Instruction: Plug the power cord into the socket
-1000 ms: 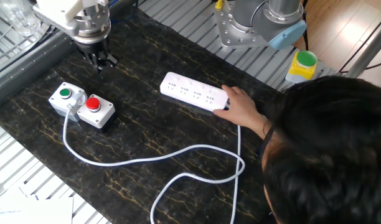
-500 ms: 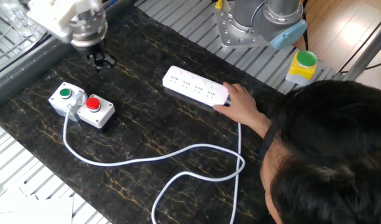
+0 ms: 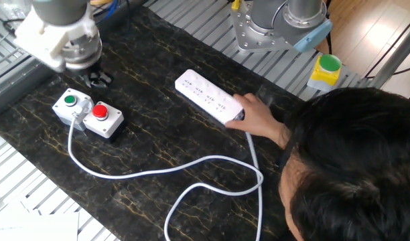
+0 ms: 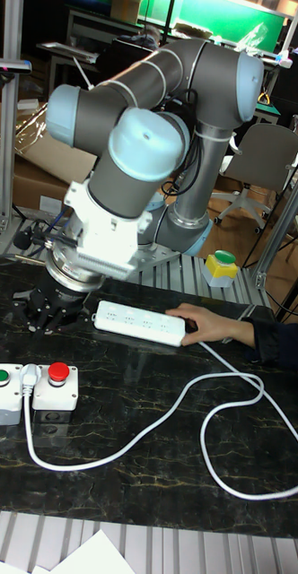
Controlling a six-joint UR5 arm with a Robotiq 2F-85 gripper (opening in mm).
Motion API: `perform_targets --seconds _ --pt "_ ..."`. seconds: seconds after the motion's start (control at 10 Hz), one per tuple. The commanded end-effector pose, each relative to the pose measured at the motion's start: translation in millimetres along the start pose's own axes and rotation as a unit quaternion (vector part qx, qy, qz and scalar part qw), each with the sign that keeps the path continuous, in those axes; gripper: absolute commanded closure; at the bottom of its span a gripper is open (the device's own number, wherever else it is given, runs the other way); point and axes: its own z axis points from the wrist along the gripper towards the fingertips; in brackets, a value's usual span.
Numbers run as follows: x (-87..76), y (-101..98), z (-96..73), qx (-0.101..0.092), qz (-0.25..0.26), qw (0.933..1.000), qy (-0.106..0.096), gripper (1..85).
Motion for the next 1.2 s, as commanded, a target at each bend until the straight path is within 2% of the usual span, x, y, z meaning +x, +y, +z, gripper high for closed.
perform_targets --seconds 0.0,0.1,0.2,0.3,0.4,0.5,0.6,0.7,0.8,1.1 --pt "18.2 6.2 -5.9 -0.009 -0.006 0.9993 0.036 84.0" --pt "17.2 9.2 -5.9 -0.015 -0.01 0.9993 0.034 84.0" --pt "21.9 8.1 -6.2 -0.014 -0.021 0.9988 0.043 84.0" --pt "36.1 16.1 -8.2 -0.031 -0.038 0.9964 0.069 84.0" --pt "37.5 25.0 -9.1 -0.049 -0.043 0.9953 0.071 84.0" --pt "24.0 30.3 -8.0 -0.057 -0.034 0.9968 0.045 84.0" --pt "2.1 28.1 -6.6 -0.052 -0.027 0.9983 0.004 84.0" --pt "-1.4 42.2 -8.4 -0.079 -0.026 0.9966 -0.004 84.0" --pt "1.4 53.3 -10.4 -0.1 -0.03 0.9945 0.001 84.0" --pt "3.2 45.7 -9.0 -0.086 -0.034 0.9957 0.004 84.0"
